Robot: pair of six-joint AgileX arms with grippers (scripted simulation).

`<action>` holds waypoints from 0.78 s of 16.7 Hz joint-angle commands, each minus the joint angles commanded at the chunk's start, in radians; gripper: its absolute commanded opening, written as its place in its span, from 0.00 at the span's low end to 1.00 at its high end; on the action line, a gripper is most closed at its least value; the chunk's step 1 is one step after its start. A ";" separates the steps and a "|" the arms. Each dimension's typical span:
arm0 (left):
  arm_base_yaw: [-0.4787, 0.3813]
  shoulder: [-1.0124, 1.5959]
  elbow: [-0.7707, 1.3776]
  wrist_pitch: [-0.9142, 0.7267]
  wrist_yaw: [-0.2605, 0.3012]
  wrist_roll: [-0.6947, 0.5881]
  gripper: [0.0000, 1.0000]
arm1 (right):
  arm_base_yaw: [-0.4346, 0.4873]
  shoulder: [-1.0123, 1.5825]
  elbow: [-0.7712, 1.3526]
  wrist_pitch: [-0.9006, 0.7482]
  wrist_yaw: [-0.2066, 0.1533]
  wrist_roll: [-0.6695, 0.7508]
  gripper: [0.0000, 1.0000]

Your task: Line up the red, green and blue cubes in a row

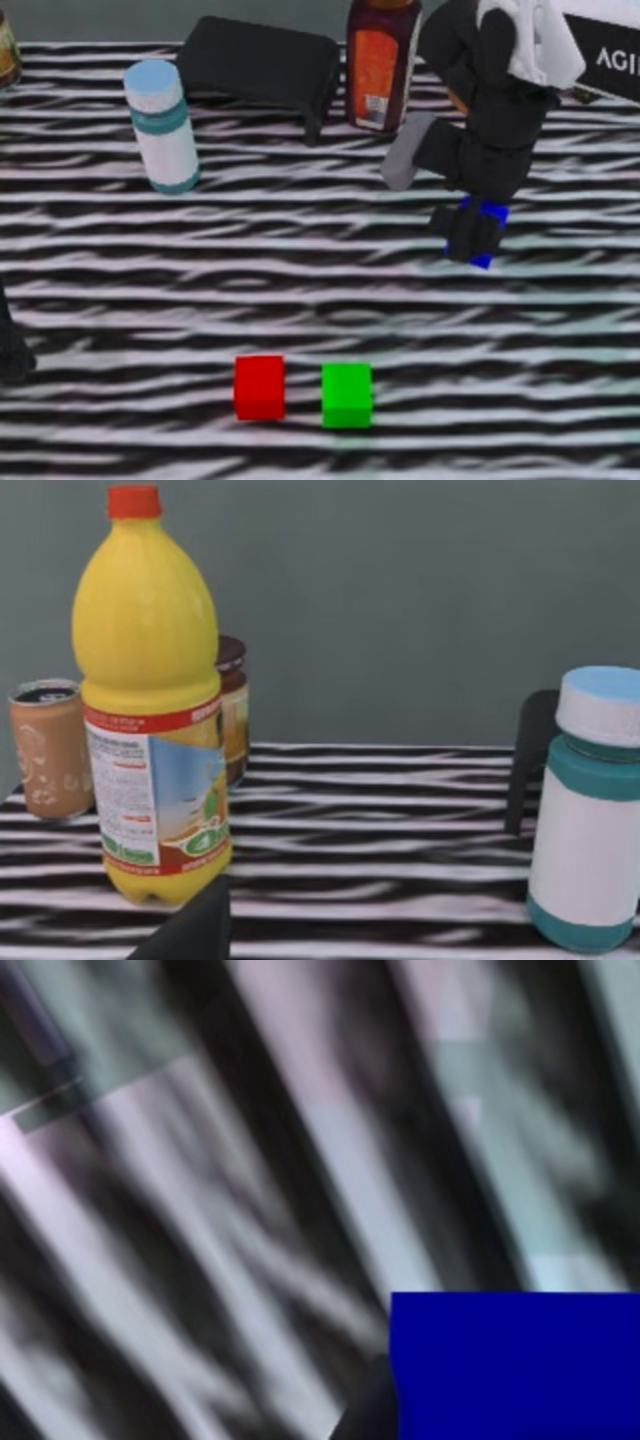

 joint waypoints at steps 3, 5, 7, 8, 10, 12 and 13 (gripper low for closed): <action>0.000 0.000 0.000 0.000 0.000 0.000 1.00 | -0.003 0.001 -0.005 0.003 0.000 0.000 0.00; 0.000 0.000 0.000 0.000 0.000 0.000 1.00 | 0.023 -0.036 -0.042 0.011 -0.001 -0.016 0.00; 0.000 0.000 0.000 0.000 0.000 0.000 1.00 | 0.074 -0.103 -0.120 0.024 -0.003 -0.048 0.00; 0.000 0.000 0.000 0.000 0.000 0.000 1.00 | 0.104 -0.142 -0.171 0.031 -0.003 -0.068 0.00; 0.000 0.000 0.000 0.000 0.000 0.000 1.00 | 0.168 -0.224 -0.284 0.046 -0.005 -0.109 0.00; 0.000 0.000 0.000 0.000 0.000 0.000 1.00 | 0.226 -0.302 -0.375 0.059 -0.006 -0.147 0.00; 0.000 0.000 0.000 0.000 0.000 0.000 1.00 | 0.249 -0.331 -0.405 0.065 -0.006 -0.162 0.00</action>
